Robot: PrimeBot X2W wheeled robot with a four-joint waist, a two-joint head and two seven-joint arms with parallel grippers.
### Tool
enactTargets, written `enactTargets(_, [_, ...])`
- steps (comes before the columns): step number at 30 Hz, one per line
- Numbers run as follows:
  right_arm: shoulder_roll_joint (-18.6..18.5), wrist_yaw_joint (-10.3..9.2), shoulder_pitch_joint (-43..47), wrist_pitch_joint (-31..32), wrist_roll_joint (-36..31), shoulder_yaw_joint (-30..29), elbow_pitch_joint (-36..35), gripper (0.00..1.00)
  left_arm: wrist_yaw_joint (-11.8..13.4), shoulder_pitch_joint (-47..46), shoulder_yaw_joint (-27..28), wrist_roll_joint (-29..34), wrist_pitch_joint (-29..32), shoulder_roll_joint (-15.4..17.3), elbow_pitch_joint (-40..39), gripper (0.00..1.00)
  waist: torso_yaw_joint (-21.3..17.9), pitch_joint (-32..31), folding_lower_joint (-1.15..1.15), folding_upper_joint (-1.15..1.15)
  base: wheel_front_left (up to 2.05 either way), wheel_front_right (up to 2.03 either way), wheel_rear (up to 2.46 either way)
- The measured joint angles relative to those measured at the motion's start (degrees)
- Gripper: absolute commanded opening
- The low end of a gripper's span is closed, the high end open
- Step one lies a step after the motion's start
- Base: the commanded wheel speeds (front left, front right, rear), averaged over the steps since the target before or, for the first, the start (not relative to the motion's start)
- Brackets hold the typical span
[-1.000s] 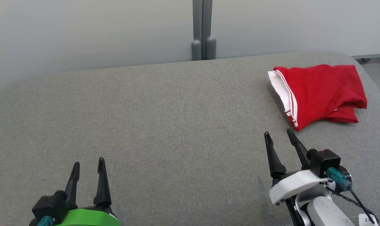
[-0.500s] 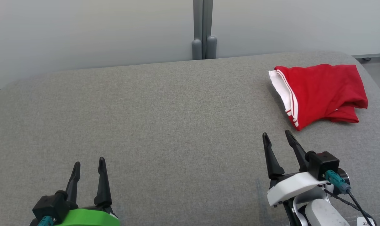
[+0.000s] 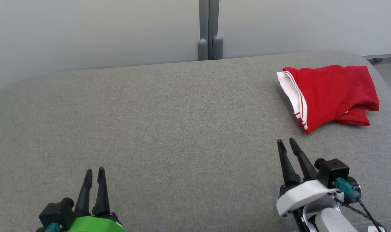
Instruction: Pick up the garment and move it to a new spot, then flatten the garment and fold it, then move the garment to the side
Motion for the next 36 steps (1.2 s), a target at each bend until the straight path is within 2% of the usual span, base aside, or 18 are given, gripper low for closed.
enactTargets(11, [0.1, 0.71, 2.8, 0.1, 2.7, 0.2, 1.2, 0.0, -0.2, 0.2, -0.3, -3.0, 0.2, -0.2, 2.1, 0.0, 0.1, 0.1, 0.0, 0.0, 0.0, 0.0, 0.0])
enactTargets(36, [0.4, 3.1, 2.9, 3.7, 23.0, -5.2, 0.2, 0.0, -2.8, 0.0, 1.9, -20.3, 4.3, -0.1, 2.7, 0.0, 0.4, 0.4, 0.0, 0.0, 0.0, 0.0, 0.0])
